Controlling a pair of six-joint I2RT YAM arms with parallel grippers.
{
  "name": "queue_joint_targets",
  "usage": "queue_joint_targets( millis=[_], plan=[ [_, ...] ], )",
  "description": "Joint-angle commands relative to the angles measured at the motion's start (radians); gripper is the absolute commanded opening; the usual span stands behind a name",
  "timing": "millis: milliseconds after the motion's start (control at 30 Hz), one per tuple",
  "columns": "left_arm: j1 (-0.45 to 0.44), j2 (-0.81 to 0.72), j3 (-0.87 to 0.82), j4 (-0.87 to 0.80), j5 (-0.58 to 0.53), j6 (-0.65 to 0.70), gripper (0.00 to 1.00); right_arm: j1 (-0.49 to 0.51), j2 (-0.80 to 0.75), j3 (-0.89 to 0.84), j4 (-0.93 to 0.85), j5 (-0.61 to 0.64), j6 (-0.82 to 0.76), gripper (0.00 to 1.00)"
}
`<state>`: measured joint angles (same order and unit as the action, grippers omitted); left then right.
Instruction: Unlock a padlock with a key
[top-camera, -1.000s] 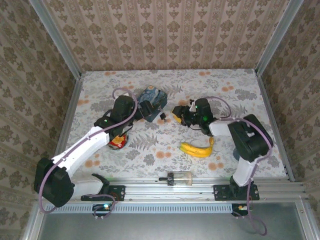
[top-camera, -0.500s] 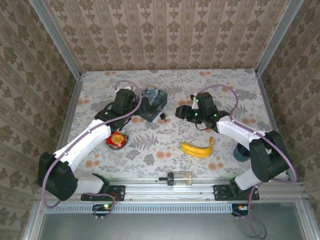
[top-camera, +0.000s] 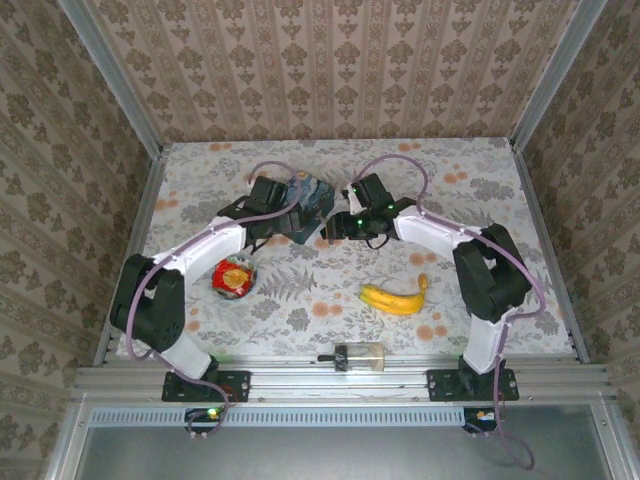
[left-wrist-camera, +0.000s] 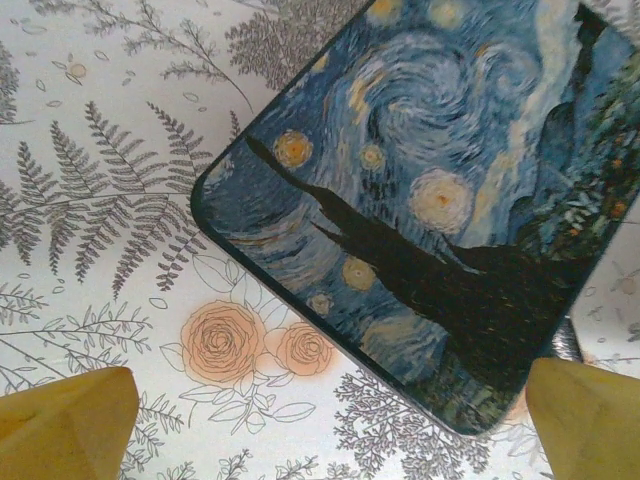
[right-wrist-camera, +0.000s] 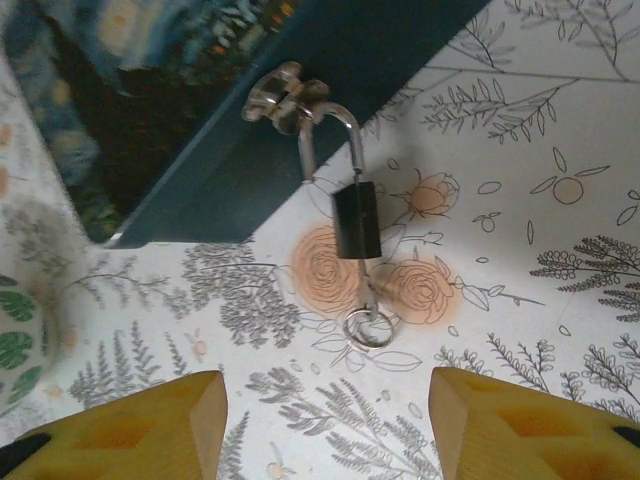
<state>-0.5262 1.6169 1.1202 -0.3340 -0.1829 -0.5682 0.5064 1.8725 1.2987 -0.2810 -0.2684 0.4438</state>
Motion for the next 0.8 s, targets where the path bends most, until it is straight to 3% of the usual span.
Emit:
queue_joint_targets(
  millis=[0,600,767],
  plan=[
    [0.014,0.037,0.053,-0.004,0.010,-0.010,1.00,0.000,0.049,0.073,-0.074,-0.002,-0.017,0.56],
    [0.034,0.149,0.091,0.061,0.068,-0.068,0.95,0.000,0.255,0.259,-0.106,-0.029,-0.036,0.50],
    [0.039,0.160,0.082,0.071,0.068,-0.074,0.88,0.000,0.282,0.272,-0.096,-0.041,-0.030,0.47]
  ],
)
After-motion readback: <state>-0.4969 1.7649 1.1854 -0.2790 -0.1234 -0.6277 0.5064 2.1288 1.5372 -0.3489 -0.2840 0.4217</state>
